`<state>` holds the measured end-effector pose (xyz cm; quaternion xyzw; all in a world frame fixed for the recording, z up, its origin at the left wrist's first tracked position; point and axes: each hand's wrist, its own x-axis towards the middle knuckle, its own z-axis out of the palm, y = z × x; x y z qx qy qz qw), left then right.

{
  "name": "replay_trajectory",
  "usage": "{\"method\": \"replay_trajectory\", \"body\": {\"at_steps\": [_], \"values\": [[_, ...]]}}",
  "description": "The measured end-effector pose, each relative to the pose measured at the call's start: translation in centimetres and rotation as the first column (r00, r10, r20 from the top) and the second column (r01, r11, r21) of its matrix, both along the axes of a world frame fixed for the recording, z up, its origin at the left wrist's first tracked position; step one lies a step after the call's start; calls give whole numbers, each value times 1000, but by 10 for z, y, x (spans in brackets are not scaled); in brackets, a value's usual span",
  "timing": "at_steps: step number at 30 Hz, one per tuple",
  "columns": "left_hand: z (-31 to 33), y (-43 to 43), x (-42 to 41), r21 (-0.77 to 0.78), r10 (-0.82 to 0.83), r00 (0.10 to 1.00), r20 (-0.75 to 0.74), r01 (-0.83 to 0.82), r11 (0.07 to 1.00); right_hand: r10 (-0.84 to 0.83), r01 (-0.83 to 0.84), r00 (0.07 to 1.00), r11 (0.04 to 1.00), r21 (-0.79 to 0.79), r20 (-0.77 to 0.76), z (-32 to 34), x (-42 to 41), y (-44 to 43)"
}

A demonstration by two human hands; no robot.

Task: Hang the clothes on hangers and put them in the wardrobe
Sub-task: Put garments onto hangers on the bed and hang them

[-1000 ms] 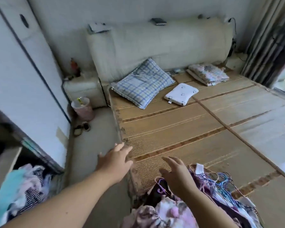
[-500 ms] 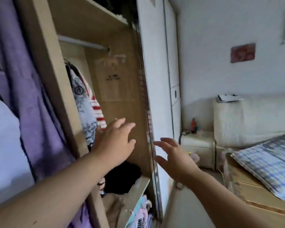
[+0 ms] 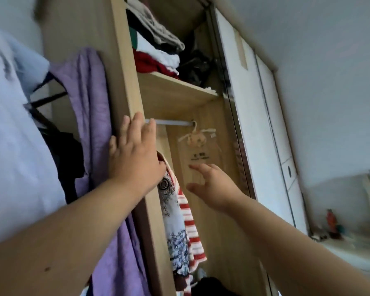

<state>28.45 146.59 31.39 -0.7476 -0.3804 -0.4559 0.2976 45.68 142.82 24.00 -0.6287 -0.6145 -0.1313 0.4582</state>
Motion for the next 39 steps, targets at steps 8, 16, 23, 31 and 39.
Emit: {"method": "replay_trajectory", "body": {"at_steps": [8, 16, 23, 31, 39], "values": [[55, 19, 31, 162, 214, 970, 114, -231, 959, 221, -221, 970, 975, 3, -101, 72, 35, 101], [69, 28, 36, 298, 294, 938, 184, -339, 892, 420, -432, 894, 900, -54, -157, 105, 31, 191], [69, 28, 37, 315, 355, 915, 193, -401, 860, 353, -360, 928, 932, -43, -119, 111, 30, 243], [68, 24, 39, 264, 312, 922, 227, -367, 892, 235, -234, 972, 970, -65, 2, 126, 37, 265], [69, 25, 37, 244, 335, 912, 238, -390, 888, 191, -187, 978, 981, 50, -80, 149, 85, 256]]}}
